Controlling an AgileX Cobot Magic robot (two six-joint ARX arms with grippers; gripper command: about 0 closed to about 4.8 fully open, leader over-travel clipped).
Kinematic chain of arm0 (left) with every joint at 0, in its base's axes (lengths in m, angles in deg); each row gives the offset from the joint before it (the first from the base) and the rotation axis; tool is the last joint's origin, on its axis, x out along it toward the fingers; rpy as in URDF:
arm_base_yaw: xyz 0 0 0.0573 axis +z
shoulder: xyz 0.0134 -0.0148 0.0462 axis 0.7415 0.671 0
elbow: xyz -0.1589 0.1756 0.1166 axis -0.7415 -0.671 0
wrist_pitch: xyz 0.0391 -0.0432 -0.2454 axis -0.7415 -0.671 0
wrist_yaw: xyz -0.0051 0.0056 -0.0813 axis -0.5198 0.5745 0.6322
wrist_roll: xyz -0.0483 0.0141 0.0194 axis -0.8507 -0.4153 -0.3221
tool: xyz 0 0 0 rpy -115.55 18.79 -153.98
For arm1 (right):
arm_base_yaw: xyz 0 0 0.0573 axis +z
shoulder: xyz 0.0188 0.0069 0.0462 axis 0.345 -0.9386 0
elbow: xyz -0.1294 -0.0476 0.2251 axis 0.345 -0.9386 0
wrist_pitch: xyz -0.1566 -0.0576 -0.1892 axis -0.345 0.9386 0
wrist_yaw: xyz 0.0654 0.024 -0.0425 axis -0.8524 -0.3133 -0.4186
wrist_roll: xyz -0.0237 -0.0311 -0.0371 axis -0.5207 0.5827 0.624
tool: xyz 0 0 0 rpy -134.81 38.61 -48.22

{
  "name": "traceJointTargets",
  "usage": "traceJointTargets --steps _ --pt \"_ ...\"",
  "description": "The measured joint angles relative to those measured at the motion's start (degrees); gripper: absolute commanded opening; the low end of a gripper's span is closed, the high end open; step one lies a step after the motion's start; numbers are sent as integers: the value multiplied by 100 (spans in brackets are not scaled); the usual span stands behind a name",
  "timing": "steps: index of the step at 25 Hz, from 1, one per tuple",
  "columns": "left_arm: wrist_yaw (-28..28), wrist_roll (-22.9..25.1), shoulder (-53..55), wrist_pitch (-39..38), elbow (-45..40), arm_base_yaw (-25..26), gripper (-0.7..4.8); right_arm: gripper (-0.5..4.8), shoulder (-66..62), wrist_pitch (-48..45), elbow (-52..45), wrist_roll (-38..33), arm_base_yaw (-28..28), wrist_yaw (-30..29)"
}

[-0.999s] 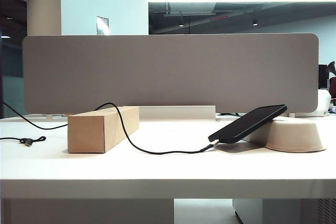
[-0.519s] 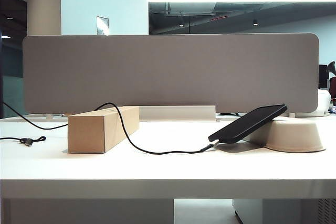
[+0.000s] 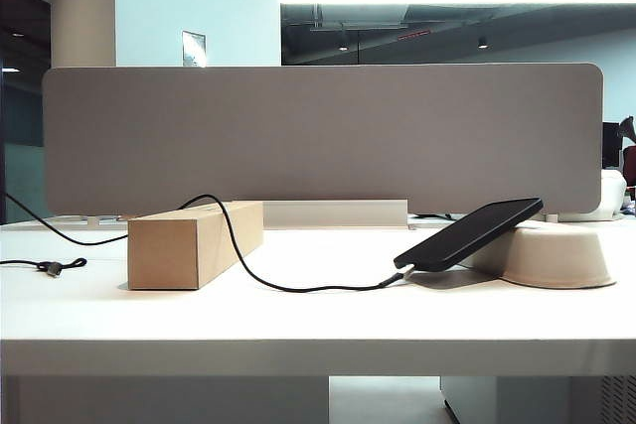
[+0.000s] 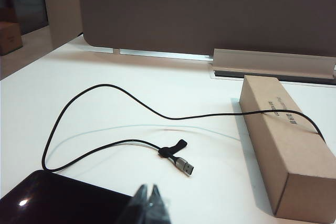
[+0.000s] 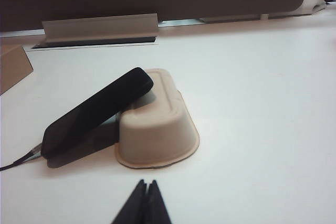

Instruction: Pick up the charging cable and the phone, plug the charging cable into the charging port on the phone, and finally place them back on the table.

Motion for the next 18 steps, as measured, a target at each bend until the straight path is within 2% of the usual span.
traceJointTargets --steps 7,18 --pt "197 -2 2 -31 0 -2 -5 -1 0 2 0 0 0 2" --pt "203 -17 2 -31 0 -2 -5 -1 2 0 0 2 0 0"
